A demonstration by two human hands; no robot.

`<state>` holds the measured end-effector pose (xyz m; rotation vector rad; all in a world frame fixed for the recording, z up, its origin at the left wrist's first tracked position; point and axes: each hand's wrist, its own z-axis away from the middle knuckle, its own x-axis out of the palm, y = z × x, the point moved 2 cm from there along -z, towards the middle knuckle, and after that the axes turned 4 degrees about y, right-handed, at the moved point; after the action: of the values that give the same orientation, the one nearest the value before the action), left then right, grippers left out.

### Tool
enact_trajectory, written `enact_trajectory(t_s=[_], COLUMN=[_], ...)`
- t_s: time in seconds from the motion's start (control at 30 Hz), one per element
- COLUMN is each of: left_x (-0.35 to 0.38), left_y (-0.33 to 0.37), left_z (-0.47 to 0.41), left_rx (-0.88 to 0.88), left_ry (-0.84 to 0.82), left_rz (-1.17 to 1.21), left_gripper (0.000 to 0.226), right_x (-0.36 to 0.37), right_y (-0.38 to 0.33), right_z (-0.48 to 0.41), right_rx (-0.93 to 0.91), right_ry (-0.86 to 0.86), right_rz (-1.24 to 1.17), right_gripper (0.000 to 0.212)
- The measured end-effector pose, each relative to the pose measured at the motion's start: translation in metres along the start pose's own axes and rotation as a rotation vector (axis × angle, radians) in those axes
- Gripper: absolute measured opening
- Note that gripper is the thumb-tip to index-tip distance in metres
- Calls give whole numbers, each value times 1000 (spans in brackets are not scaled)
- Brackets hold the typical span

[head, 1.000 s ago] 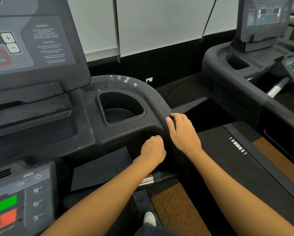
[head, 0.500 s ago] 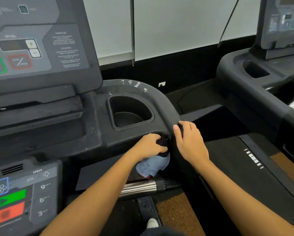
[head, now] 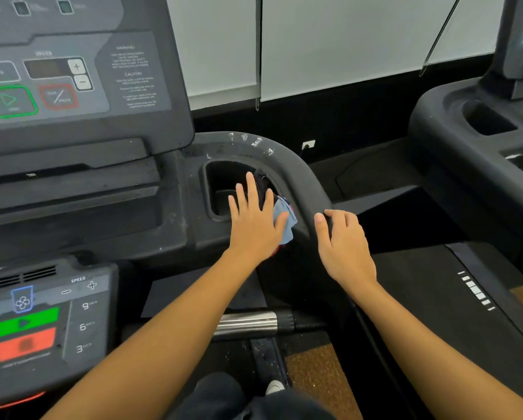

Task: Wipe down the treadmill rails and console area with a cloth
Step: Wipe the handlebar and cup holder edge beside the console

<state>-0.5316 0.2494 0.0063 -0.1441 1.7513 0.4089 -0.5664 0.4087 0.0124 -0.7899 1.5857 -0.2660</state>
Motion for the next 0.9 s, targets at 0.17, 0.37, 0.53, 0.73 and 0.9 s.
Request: enact_trajectory(t_s=[0.17, 0.37, 0.53, 0.73, 0.9], left_x=[5, -6, -7, -12, -23], left_y=[-9, -10, 5, -31, -72], left_z=[4, -10, -38, -16, -1], left_rx=[60, 23, 4, 78, 148], left_ry=[60, -116, -238, -103, -151], left_rz=[-157, -98, -47, -139, -313], left_gripper=[62, 51, 55, 54, 50], right_x=[0, 2, 3, 8, 14], right_y=[0, 1, -2, -12, -29], right_z=[0, -3, -10, -18, -27], right_rx=[4, 40, 71, 52, -23], right_ry=[-4, -9, 7, 34, 40], right_rz=[-3, -13, 27, 62, 20], right_gripper=[45, 43, 38, 39, 39])
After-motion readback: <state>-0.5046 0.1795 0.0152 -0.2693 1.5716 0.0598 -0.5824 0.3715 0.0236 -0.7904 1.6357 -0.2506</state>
